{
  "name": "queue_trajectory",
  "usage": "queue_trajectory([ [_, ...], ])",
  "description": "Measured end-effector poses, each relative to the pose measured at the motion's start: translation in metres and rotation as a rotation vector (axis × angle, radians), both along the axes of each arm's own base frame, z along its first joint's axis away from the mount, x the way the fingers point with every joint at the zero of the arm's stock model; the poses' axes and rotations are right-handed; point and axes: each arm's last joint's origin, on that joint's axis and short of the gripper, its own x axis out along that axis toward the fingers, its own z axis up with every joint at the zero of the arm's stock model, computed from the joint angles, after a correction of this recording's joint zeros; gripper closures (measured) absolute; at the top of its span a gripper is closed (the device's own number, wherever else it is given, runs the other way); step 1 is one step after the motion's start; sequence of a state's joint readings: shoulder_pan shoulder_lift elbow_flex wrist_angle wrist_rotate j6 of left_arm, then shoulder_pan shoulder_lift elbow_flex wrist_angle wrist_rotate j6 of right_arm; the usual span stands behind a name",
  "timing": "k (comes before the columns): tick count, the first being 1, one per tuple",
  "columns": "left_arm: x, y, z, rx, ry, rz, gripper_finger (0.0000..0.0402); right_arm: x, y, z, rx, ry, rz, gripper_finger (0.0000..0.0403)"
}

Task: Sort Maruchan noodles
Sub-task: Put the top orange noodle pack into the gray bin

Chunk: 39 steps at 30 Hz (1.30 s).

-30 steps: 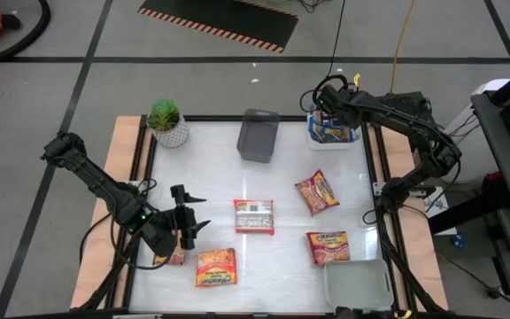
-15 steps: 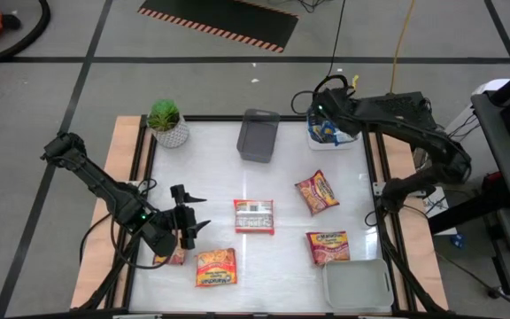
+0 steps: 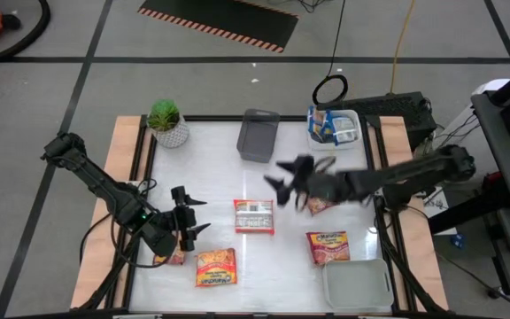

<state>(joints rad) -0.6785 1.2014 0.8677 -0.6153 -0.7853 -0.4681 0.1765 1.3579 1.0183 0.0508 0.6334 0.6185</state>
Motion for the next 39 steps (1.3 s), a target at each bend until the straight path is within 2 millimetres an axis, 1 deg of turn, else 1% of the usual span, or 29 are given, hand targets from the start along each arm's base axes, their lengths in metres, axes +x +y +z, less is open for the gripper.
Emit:
queue_trajectory([
  [2, 0.001, -0.001, -0.001, 0.003, 0.004, 0.002, 0.0096, 0.005, 0.019, -0.013, -0.053, 0.043, -0.011, 0.0088],
  [5, 0.005, -0.003, -0.006, 0.002, 0.009, 0.008, 0.0096, 0.011, 0.040, -0.035, -0.100, 0.113, -0.007, 0.0088],
  [8, 0.009, -0.009, -0.013, -0.002, 0.027, -0.004, 0.0096, 0.020, 0.061, -0.061, -0.133, 0.170, 0.044, 0.0088],
  [9, 0.010, -0.012, -0.016, -0.005, 0.037, -0.014, 0.0096, 0.024, 0.065, -0.069, -0.150, 0.185, 0.067, 0.0088],
  [11, 0.013, -0.016, -0.021, 0.000, 0.050, -0.022, 0.0096, 0.032, 0.070, -0.082, -0.119, 0.185, 0.125, 0.0088],
  [14, 0.017, -0.021, -0.029, 0.002, 0.070, -0.036, 0.0096, 0.046, 0.077, -0.090, -0.039, 0.119, 0.230, 0.0088],
  [18, 0.020, -0.028, -0.036, -0.021, 0.102, -0.076, 0.0096, 0.056, 0.088, -0.106, 0.018, 0.139, 0.353, 0.0088],
  [19, 0.021, -0.029, -0.037, -0.032, 0.109, -0.085, 0.0096, 0.058, 0.091, -0.107, 0.032, 0.146, 0.372, 0.0088],
  [25, 0.020, -0.036, -0.037, -0.066, 0.099, -0.121, 0.0096, 0.062, 0.110, -0.096, 0.033, 0.173, 0.414, 0.0088],
  [28, 0.020, -0.037, -0.037, -0.068, 0.094, -0.125, 0.0096, 0.064, 0.121, -0.084, 0.027, 0.185, 0.436, 0.0088],
  [31, 0.020, -0.037, -0.037, -0.072, 0.094, -0.119, 0.0096, 0.064, 0.131, -0.072, 0.013, 0.243, 0.451, 0.0088],
  [35, 0.021, -0.037, -0.038, -0.074, 0.093, -0.112, 0.0096, 0.059, 0.135, -0.066, -0.017, 0.354, 0.413, 0.0088],
  [39, 0.021, -0.037, -0.038, -0.093, 0.087, -0.094, 0.0096, 0.052, 0.133, -0.072, -0.065, 0.474, 0.402, 0.0088],
])
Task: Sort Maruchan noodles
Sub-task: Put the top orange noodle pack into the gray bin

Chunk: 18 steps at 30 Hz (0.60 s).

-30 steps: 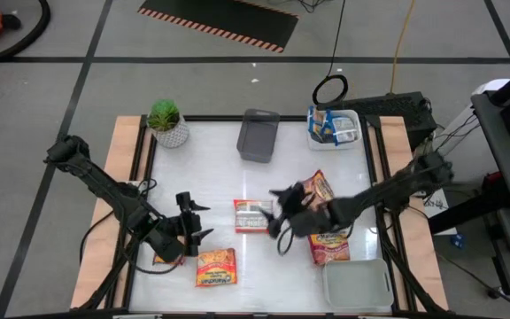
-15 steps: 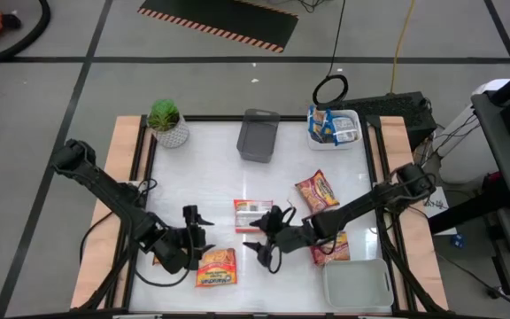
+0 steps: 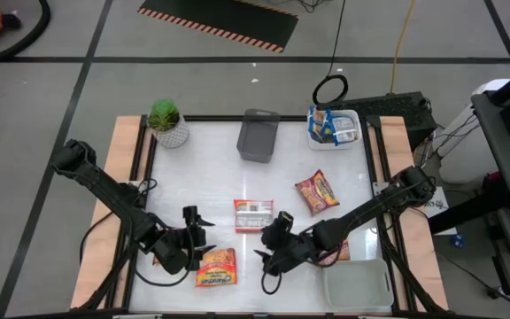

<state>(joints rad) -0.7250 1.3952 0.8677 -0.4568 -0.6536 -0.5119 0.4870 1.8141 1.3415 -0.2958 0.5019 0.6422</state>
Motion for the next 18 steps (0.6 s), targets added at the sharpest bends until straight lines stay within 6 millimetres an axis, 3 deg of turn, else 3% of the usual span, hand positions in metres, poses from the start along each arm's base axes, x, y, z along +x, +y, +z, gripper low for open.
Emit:
queue_trajectory([
  [6, -0.001, -0.001, 0.000, -0.022, -0.004, 0.018, 0.0096, -0.010, -0.006, -0.009, -0.077, 0.136, -0.009, 0.0088],
  [18, -0.001, -0.001, 0.000, -0.071, -0.014, 0.060, 0.0096, -0.017, -0.018, -0.024, -0.166, 0.188, -0.056, 0.0088],
])
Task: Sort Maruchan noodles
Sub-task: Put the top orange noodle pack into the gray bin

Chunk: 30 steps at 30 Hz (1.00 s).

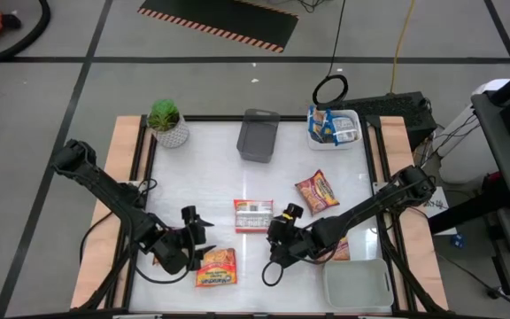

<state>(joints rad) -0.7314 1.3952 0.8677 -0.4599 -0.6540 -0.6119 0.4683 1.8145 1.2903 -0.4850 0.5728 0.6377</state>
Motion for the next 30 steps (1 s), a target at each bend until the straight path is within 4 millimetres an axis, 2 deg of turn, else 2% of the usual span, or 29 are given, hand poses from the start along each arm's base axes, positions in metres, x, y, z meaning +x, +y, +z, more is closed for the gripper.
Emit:
queue_trajectory([
  [8, -0.001, -0.001, 0.000, 0.003, 0.000, -0.008, 0.0096, -0.008, -0.008, -0.027, 0.020, 0.031, 0.049, 0.0088],
  [14, -0.001, -0.001, 0.000, 0.003, 0.000, -0.006, 0.0096, -0.012, -0.020, -0.043, 0.042, 0.017, 0.001, 0.0088],
  [20, -0.001, -0.001, 0.000, -0.002, -0.002, -0.002, 0.0096, -0.022, -0.032, -0.067, 0.177, 0.038, -0.009, 0.0088],
  [25, -0.001, -0.001, 0.000, 0.002, -0.003, -0.002, 0.0096, -0.031, -0.036, -0.081, 0.200, -0.019, 0.020, 0.0088],
  [30, 0.000, 0.000, 0.000, 0.011, -0.012, 0.008, 0.0096, -0.035, -0.037, -0.087, 0.197, -0.077, 0.052, 0.0088],
])
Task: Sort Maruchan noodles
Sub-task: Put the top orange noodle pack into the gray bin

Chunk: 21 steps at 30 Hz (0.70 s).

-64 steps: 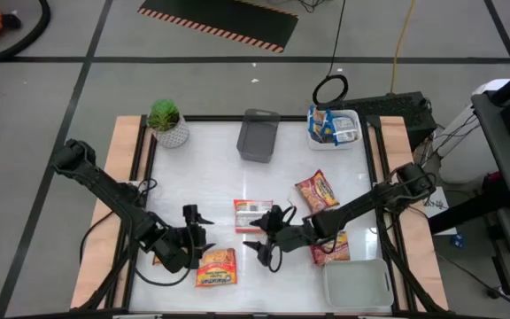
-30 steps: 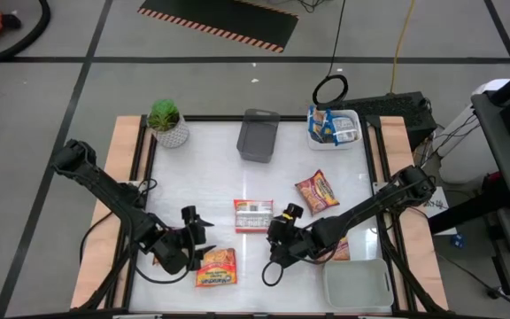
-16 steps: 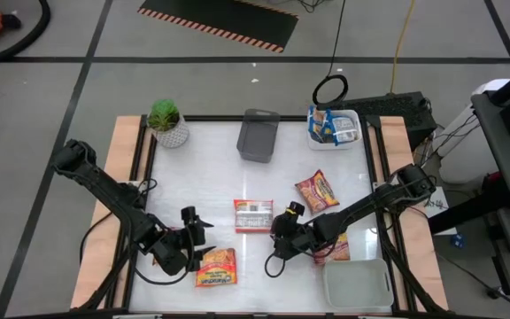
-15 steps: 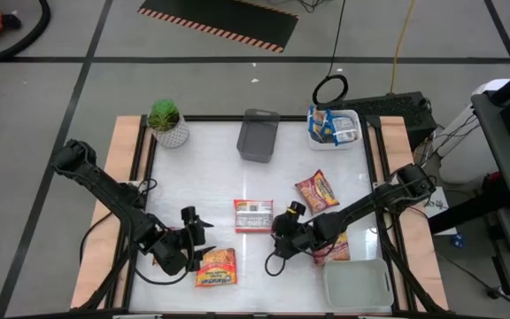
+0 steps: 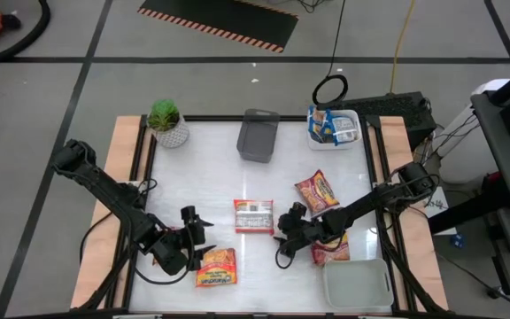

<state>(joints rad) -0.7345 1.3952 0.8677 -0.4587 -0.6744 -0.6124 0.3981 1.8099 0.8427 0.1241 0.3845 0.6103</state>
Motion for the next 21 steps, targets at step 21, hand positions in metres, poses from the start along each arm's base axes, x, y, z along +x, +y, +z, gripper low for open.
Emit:
queue_trajectory([
  [21, 0.000, 0.000, 0.000, -0.012, -0.007, 0.018, 0.0096, 0.008, -0.010, 0.002, -0.058, -0.078, -0.015, 0.0088],
])
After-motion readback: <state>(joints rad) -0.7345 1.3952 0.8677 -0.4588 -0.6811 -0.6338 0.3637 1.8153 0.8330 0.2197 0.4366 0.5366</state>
